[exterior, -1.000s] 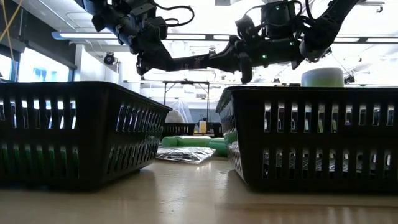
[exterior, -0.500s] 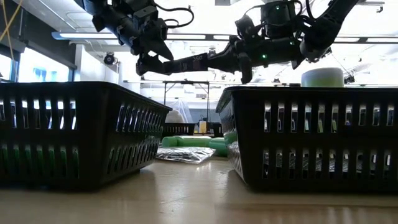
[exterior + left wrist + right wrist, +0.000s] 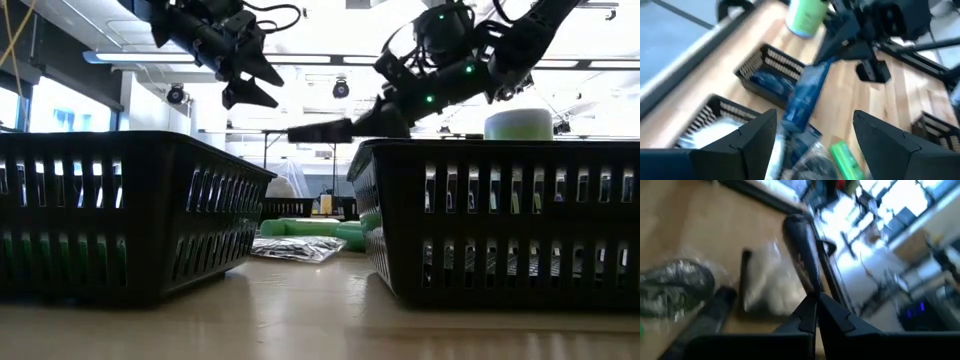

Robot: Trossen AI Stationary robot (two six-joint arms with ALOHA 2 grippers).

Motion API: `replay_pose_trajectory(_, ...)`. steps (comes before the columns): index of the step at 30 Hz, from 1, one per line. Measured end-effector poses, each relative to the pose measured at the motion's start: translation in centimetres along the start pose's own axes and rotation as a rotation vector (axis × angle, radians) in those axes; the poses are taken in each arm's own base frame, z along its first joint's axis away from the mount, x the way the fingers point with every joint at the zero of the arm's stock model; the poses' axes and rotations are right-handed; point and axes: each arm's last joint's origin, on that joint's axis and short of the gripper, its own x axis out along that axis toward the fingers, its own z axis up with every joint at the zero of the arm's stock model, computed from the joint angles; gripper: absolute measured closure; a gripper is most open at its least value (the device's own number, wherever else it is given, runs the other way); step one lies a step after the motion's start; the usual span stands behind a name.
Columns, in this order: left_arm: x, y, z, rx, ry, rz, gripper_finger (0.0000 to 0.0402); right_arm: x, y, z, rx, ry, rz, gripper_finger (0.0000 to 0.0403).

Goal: Pick & Place Travel size toiletries
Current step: Put the blue shave cream into the top right black bin

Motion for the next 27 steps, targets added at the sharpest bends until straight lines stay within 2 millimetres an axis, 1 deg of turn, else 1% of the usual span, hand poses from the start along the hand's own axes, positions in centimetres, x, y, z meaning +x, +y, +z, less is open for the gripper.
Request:
replay_pose_trajectory(3, -0.4, 0.6, 0.3, -0.006, -0.01, 0.023, 0.0145, -0.8, -0.3, 0.2, 0.031, 0.061, -0.031, 0.0399)
replay_pose_trajectory(6, -0.6, 1.2, 0.5, -0.013, -0.024, 0.041, 0.0145, -2.0, -0.8, 0.4, 0.071, 0.126, -0.056, 0.0399)
replay_pose_trajectory(12, -0.9, 2.2, 0.6, -0.024, -0.032, 0.105, 0.0145, -4.7, -1.5, 0.6, 0.155, 0.238, -0.031, 0.0399)
replay_pose_trajectory(15, -0.8, 2.2, 0.5, 0.006, -0.03, 0.115, 0.0145, -5.7, -1.5, 0.4, 0.203, 0.294, -0.016, 0.0399)
replay_pose_trajectory(19, -0.5, 1.7, 0.5, 0.073, -0.031, 0.12, 0.0146, -6.2, -1.3, -0.2, 0.255, 0.371, 0.003, 0.0399)
replay_pose_trajectory(22, -0.2, 1.3, 0.2, 0.102, -0.046, 0.121, 0.0163, -6.3, -1.1, -0.5, 0.275, 0.405, 0.013, 0.0399)
replay_pose_trajectory(27, 0.2, 1.5, -0.5, 0.1, -0.037, 0.121, 0.0214, -6.4, -1.0, -0.6, 0.28, 0.42, 0.016, 0.0399)
